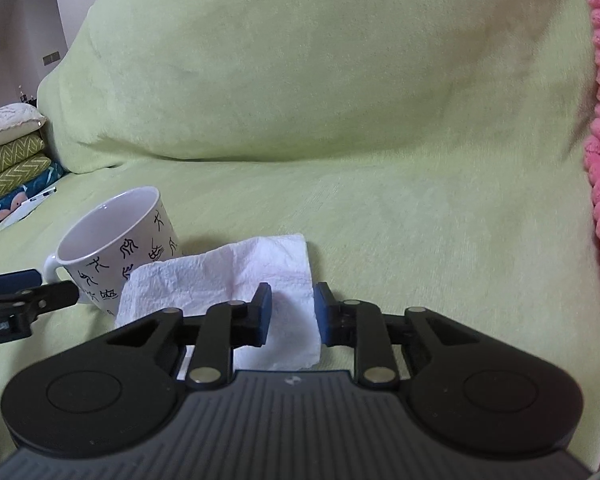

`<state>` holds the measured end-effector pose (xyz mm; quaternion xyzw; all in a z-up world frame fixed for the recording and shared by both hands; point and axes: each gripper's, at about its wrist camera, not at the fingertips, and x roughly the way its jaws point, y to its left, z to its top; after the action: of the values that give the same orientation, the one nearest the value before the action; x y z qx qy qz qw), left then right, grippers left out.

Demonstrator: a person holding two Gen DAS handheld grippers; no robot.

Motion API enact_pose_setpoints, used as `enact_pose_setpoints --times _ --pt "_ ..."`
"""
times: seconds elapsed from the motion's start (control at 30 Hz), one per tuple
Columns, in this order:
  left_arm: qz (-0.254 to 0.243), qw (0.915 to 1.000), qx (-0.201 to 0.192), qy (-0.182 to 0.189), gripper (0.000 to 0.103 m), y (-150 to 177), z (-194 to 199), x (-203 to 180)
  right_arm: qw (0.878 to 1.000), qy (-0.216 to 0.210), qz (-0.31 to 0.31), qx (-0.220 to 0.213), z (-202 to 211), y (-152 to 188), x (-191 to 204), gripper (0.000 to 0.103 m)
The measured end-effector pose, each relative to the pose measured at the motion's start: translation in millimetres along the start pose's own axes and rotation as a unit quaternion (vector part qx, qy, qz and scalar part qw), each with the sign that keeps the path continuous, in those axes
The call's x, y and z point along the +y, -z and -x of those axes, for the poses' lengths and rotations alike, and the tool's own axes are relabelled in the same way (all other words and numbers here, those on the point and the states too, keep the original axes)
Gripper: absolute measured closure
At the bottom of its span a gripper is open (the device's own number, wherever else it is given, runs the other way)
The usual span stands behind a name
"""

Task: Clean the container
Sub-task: 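Grasp the mug handle with the left gripper while the right gripper grasps the white tissue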

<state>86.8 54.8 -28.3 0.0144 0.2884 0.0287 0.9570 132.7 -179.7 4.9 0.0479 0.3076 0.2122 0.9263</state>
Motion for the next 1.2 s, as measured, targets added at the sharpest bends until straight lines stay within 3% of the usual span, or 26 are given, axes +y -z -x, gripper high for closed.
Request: enact_pose_setpoints --times 0.1,0.23,0.37,0.63,0.7,0.77,0.8,0.83,0.9,0.97,1.1,1.2 --pt "0.007 0.9999 -0.011 0.004 0.054 -3 -2 -3 1.000 -0.007 -0.006 0.003 -2 -2 -3 0.102" --pt "-0.007 0.9998 -0.017 0.012 0.087 -3 -3 -11 0.999 -0.039 -0.017 -0.011 3 -5 -5 0.102" --pt "-0.051 0.9983 -0.026 0.003 0.088 1 -5 -21 0.994 -0.082 -0.019 -0.071 31 -15 5 0.102" --pt "-0.050 0.9984 -0.018 0.018 0.088 -2 -5 -16 0.967 -0.210 0.002 -0.146 76 -50 46 0.102" --pt "-0.052 0.9983 -0.018 0.019 0.086 -2 -4 -16 0.965 -0.213 0.019 -0.152 82 -68 57 0.102" --pt "-0.052 0.9983 -0.017 0.018 0.083 -2 -4 -15 0.973 -0.185 0.038 -0.132 83 -83 61 0.099" --pt "-0.052 0.9983 -0.017 0.019 0.082 -2 -5 -14 0.980 -0.164 0.044 -0.103 79 -87 57 0.094" --pt "-0.049 0.9984 -0.017 0.020 0.082 -2 -5 -13 0.986 -0.142 0.050 -0.074 75 -90 53 0.081" --pt "-0.045 0.9986 -0.015 0.022 0.082 -2 -5 -13 0.995 -0.084 0.055 -0.023 67 -85 39 0.071" --pt "-0.042 0.9987 -0.014 0.025 0.082 -2 -3 -13 0.999 -0.040 0.021 0.017 57 -71 15 0.071" --pt "-0.038 0.9987 -0.010 0.031 0.082 1 0 -11 0.994 -0.055 -0.076 0.057 35 -45 -21 0.071" --pt "-0.036 0.9988 -0.008 0.032 0.081 0 1 -12 0.991 -0.063 -0.092 0.077 12 -32 -26 0.071"
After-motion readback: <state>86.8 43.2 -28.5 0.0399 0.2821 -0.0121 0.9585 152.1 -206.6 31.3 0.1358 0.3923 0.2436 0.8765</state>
